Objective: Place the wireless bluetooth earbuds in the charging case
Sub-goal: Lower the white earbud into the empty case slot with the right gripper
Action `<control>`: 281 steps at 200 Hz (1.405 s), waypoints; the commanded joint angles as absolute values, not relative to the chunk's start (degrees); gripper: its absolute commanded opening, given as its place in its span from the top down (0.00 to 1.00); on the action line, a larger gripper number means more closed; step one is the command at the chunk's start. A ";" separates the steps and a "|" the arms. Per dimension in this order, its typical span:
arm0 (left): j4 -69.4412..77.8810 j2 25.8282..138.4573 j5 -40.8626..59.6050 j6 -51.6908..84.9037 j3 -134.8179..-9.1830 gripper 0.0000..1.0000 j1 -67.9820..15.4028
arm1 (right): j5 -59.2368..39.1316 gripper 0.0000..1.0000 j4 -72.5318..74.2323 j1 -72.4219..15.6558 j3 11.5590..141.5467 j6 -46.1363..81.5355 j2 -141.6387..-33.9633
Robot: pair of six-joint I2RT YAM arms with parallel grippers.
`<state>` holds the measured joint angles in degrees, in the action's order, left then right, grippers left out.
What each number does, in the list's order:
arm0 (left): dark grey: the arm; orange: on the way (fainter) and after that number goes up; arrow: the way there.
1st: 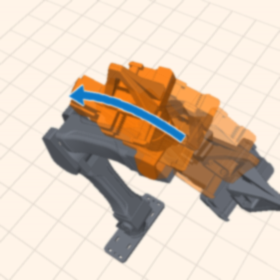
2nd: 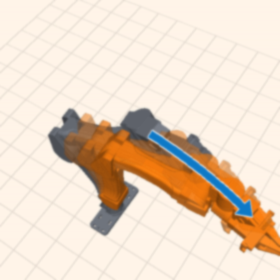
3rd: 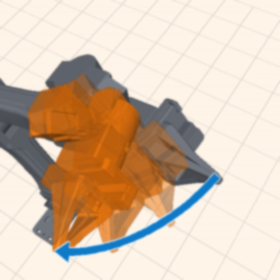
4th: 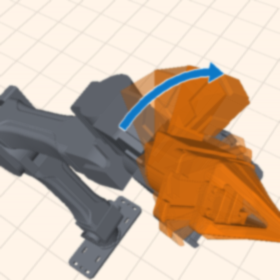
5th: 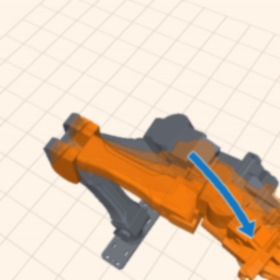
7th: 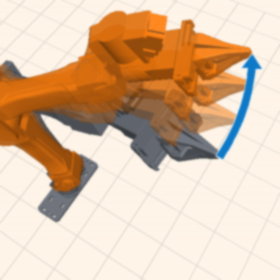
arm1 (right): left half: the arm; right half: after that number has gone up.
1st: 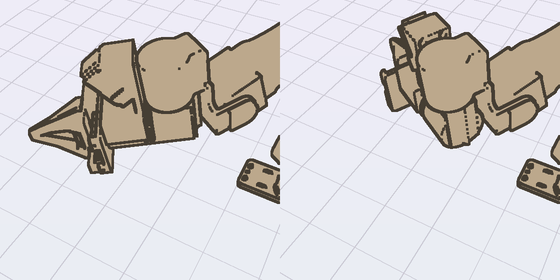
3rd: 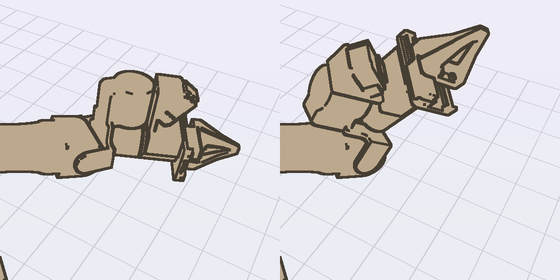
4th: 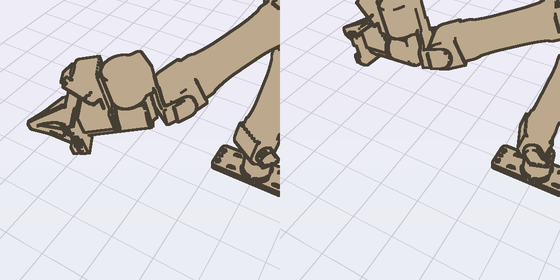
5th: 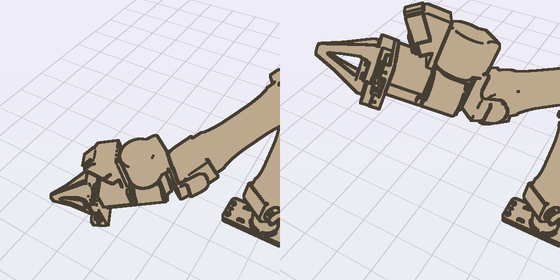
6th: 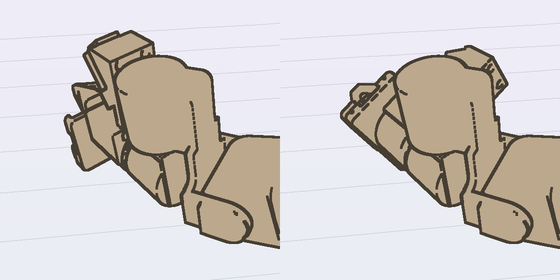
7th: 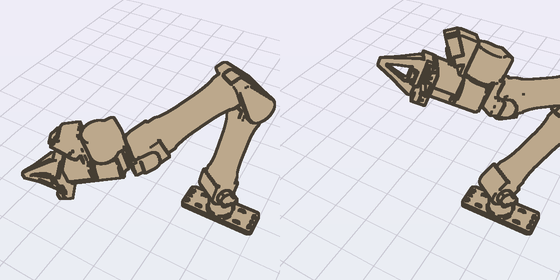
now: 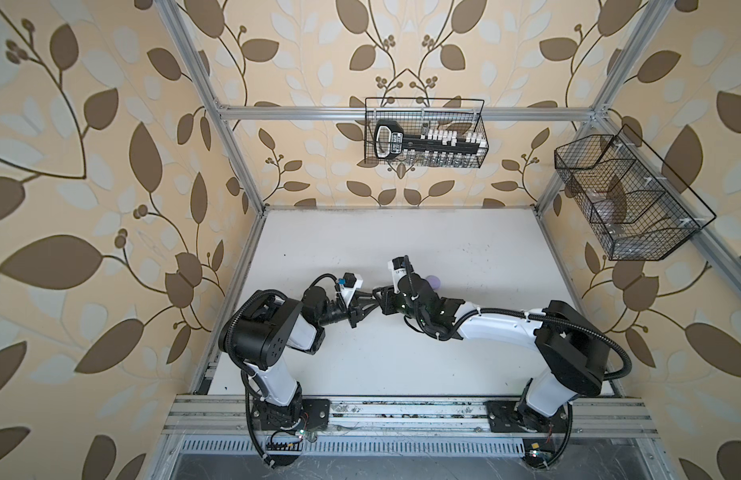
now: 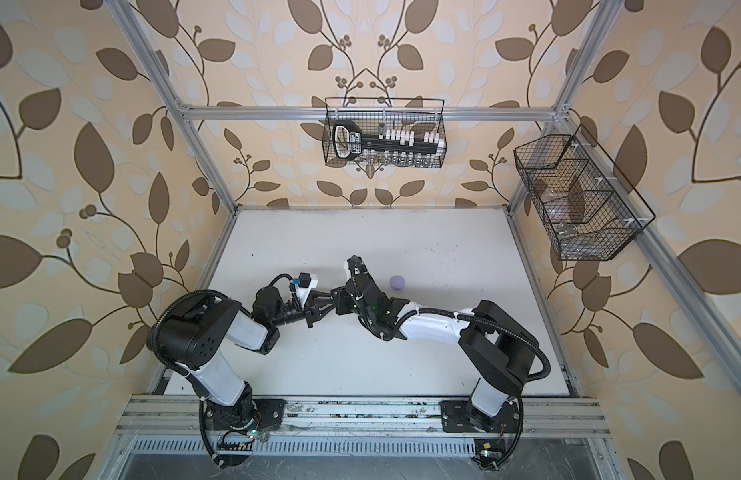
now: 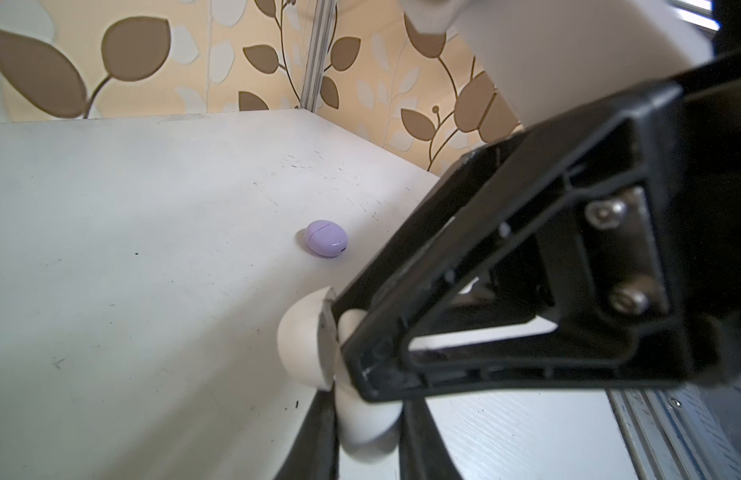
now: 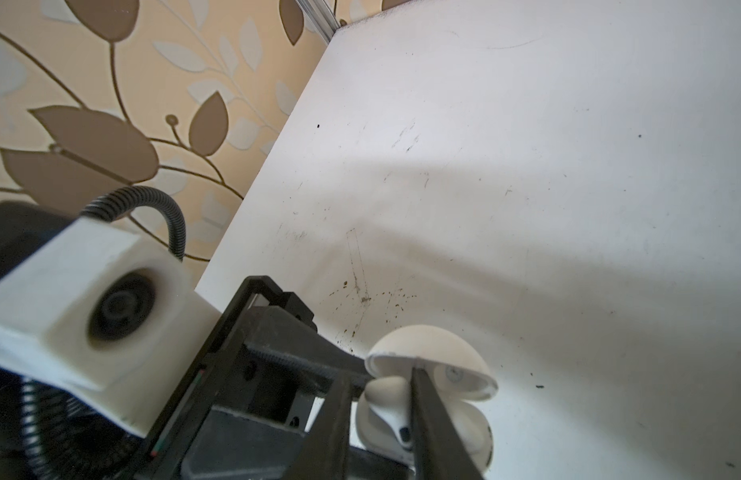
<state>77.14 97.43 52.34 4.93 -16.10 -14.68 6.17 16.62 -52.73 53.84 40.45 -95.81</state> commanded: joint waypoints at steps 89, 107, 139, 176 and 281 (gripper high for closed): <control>81.39 97.43 53.00 5.27 -17.36 0.82 -14.94 | -2.88 0.71 16.27 -52.28 53.35 40.59 -96.94; 81.39 97.38 53.00 5.27 -17.35 0.82 -14.94 | -3.59 0.71 16.61 -51.96 53.04 40.87 -96.91; 81.42 97.43 53.09 5.27 -17.39 0.82 -14.94 | -4.26 0.72 15.68 -51.95 53.85 40.21 -97.29; 81.39 97.33 53.34 5.27 -17.31 0.82 -14.94 | -6.11 0.73 15.07 -51.36 54.14 38.92 -97.55; 81.44 97.23 55.63 5.26 -17.30 0.83 -14.94 | -15.68 0.73 16.56 -48.78 52.80 35.46 -98.89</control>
<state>74.87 97.91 52.73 4.95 -16.10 -14.57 -8.47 17.39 -47.83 53.84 36.88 -97.49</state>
